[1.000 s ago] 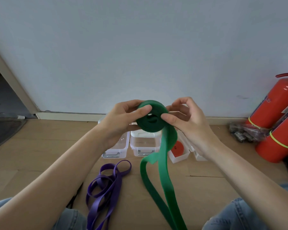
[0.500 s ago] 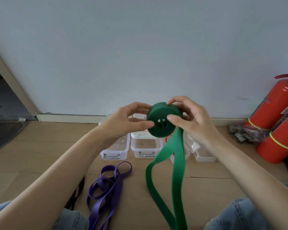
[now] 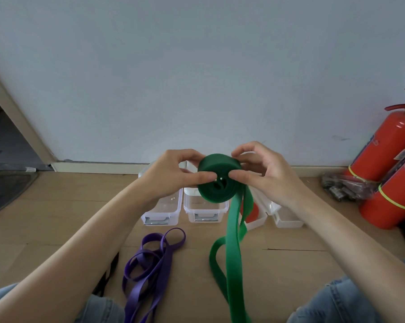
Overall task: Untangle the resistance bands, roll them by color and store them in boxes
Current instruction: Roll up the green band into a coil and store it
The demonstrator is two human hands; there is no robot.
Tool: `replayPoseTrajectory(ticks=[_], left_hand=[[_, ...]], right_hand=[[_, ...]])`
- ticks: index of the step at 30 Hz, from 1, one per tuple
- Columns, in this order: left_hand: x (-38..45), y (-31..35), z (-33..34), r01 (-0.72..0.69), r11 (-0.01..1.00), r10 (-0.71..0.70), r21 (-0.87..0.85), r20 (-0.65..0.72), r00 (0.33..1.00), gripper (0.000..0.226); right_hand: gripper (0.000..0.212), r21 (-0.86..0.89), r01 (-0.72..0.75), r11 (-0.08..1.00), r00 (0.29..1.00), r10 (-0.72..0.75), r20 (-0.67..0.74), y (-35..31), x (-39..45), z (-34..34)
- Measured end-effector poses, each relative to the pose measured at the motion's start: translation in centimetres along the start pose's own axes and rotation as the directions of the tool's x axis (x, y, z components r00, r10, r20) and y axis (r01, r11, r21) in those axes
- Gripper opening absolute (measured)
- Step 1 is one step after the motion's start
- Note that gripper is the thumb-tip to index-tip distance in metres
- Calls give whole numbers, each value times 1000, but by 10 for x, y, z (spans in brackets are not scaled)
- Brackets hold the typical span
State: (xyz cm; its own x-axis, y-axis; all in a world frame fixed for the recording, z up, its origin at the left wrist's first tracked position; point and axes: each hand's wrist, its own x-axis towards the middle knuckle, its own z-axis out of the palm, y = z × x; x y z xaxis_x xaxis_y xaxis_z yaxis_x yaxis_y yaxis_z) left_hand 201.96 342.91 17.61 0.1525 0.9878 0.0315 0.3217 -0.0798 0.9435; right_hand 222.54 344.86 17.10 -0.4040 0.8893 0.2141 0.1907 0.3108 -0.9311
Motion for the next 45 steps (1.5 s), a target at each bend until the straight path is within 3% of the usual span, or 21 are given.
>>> replayPoseTrajectory(ticks=[4, 6, 8, 10, 13, 15, 17, 22, 27, 31, 36, 38, 42, 45], left_hand=[[2, 2, -4, 6, 950, -16, -311, -27, 1000, 41], [3, 1, -2, 24, 872, -45, -489, -31, 999, 43], [2, -1, 2, 32, 832, -63, -554, -37, 997, 47], [3, -3, 3, 53, 871, -75, -488, -27, 997, 45], [3, -5, -4, 35, 987, -31, -157, 29, 999, 46], [2, -5, -5, 15, 998, -8, -67, 111, 994, 47], [1, -4, -2, -1, 1000, 1, 0, 159, 987, 34], [1, -6, 5, -19, 991, -3, 131, 167, 986, 29], [0, -4, 1, 23, 999, -17, -39, 134, 991, 28], [3, -3, -10, 52, 947, -60, -316, -15, 998, 36], [3, -8, 4, 71, 892, -87, -446, -16, 996, 34], [4, -8, 3, 68, 916, -74, -395, 1, 997, 37], [6, -9, -6, 50, 999, -52, 18, 107, 993, 46], [4, -12, 1, -4, 996, -9, 93, 131, 991, 28]], right_hand=[[43, 300, 3, 954, 989, 41, -140, 5, -3, 11], [43, 300, 37, 953, 985, 15, -171, 8, -4, 19], [38, 273, 50, 961, 983, 1, -186, 9, -3, 25], [33, 234, 59, 970, 980, -12, -197, 7, -1, 21], [30, 74, 93, 993, 991, -85, -103, 3, 0, 8], [32, -51, 117, 992, 993, -117, 2, 3, -2, 5], [32, -116, 120, 986, 992, -113, 59, 5, -4, 6], [28, -135, 99, 986, 995, -96, 30, 5, -4, 7], [40, 83, 20, 996, 1000, -18, -23, 3, -4, 4], [47, 233, -35, 972, 997, 51, -62, 6, -7, 8], [37, 218, -39, 975, 993, 61, -97, 8, -5, 17], [32, 190, -16, 982, 994, 36, -105, 7, -5, 12], [31, -89, 52, 995, 999, -51, 20, 6, -5, 6], [32, -114, 41, 993, 997, -34, 65, 8, -7, 10]])
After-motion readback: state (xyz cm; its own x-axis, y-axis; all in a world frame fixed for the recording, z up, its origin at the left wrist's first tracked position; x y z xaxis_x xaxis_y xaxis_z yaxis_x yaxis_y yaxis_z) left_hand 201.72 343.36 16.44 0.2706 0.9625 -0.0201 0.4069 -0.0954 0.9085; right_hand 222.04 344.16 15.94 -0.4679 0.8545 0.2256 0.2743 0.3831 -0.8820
